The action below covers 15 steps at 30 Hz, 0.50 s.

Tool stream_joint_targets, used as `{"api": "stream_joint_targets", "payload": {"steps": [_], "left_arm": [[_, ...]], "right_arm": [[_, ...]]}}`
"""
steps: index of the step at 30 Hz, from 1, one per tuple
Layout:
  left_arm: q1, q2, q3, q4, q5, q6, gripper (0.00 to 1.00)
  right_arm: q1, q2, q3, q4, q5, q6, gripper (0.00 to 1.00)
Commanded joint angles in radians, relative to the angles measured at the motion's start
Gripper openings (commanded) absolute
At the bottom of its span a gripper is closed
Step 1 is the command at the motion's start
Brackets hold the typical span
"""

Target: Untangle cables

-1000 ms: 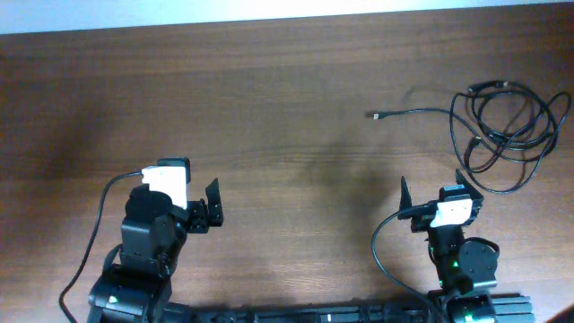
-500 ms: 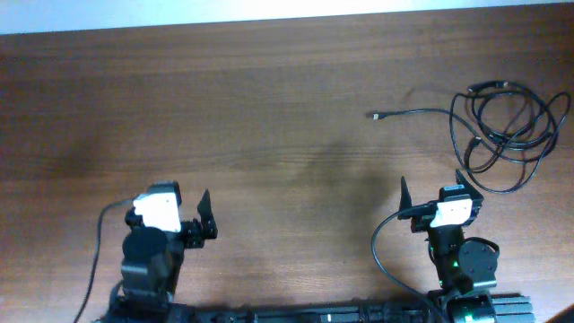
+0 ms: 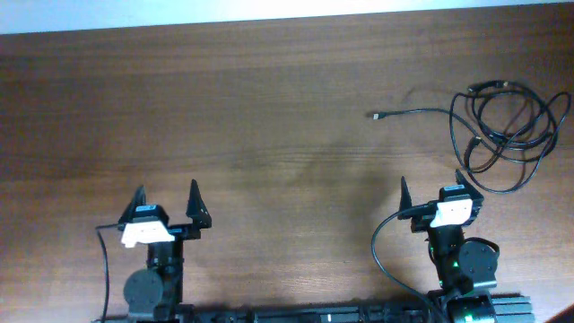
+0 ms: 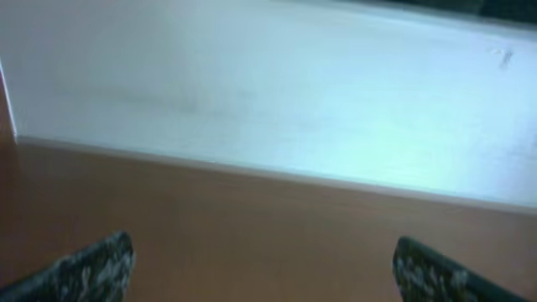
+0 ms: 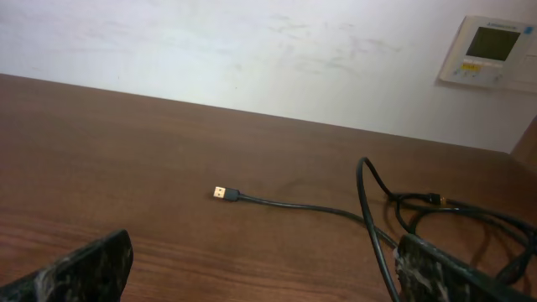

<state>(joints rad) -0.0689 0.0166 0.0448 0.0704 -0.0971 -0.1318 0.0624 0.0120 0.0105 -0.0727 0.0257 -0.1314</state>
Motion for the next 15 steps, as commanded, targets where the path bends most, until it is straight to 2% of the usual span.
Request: {"api": "stream_joint_targets", "payload": {"steps": [1,6,11,15], "left_arm": [[0.012,-0.012,-0.037,0.082,0.045,0.100,0.99],[0.012,-0.012,-0.037,0.054,0.144,0.314,0.99],[0.012,-0.012,-0.037,-0.155,0.146,0.306,0.99],[0.012,-0.012,-0.037,-0.151,0.146,0.301,0.99]], "right_arm": [[0.002,-0.008,-0.005,-0.008,0.002,0.001,0.99],[0.002,-0.008,-0.005,-0.008,0.002,0.001,0.99],[0.002,-0.008,-0.005,-0.008,0.002,0.001,0.99],[0.002,-0.008,-0.005,-0.008,0.002,0.001,0.99]]}}
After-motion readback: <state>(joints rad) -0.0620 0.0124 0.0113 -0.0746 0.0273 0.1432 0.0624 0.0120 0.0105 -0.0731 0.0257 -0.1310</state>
